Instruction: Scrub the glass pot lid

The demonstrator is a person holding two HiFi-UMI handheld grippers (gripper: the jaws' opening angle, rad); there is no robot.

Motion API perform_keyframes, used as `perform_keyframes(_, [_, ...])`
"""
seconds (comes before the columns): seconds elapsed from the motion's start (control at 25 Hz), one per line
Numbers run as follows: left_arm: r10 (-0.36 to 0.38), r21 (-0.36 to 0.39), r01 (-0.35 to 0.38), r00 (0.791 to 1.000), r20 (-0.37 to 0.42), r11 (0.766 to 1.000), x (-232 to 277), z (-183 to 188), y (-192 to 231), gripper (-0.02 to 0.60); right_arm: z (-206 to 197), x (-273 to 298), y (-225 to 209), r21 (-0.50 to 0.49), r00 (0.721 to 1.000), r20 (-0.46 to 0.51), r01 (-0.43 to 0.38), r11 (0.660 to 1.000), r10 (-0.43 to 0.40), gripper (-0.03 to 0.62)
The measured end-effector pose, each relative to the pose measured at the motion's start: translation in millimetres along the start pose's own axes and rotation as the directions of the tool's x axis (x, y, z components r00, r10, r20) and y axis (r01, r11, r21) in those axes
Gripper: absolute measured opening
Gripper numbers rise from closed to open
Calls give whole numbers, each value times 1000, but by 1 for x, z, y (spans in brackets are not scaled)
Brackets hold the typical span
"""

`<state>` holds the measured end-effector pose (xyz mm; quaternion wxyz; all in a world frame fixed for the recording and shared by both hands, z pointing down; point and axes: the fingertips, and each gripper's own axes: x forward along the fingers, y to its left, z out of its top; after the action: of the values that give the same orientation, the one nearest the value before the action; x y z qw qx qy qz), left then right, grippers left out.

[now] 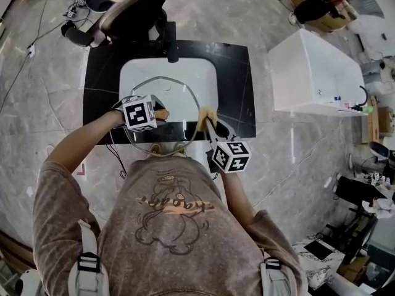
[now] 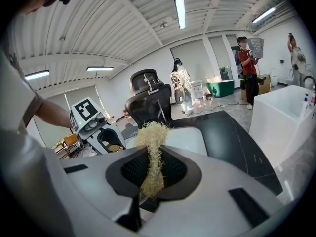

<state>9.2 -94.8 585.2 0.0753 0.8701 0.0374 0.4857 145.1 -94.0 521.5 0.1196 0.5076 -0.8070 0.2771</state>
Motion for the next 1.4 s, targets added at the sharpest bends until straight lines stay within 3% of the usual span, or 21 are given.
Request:
perform_keyframes(0.12, [-57,97,61,997,-44,993,12,-3,-10,179,-5,3,3,3,1000,-12,-6,1000,6,49])
perform_keyframes(0.32, [-130,143,137,990,-61,980,26,-6,-23,180,-10,11,12,1,999,-30,-26,1000,26,49])
perform_keyframes(0.64, [-128,174,138,990,-65,975,46,-9,-23,180,-11,36,12,-50,997,-68,-51,997,47,49])
perform_keyframes(0.88, [-115,184,127,991,-74,975,56,-14,-21,181,1,70,19,-129,988,-118,-117,985,101,49])
perform_keyframes(1.12, [-98,193,114,991,-91,975,62,-13,-16,179,-6,122,35,-239,954,-245,-233,943,174,49])
perform_keyframes(1.4, [-93,193,107,992,-85,975,71,-14,-14,181,-24,184,56,-337,886,-408,-370,866,219,49])
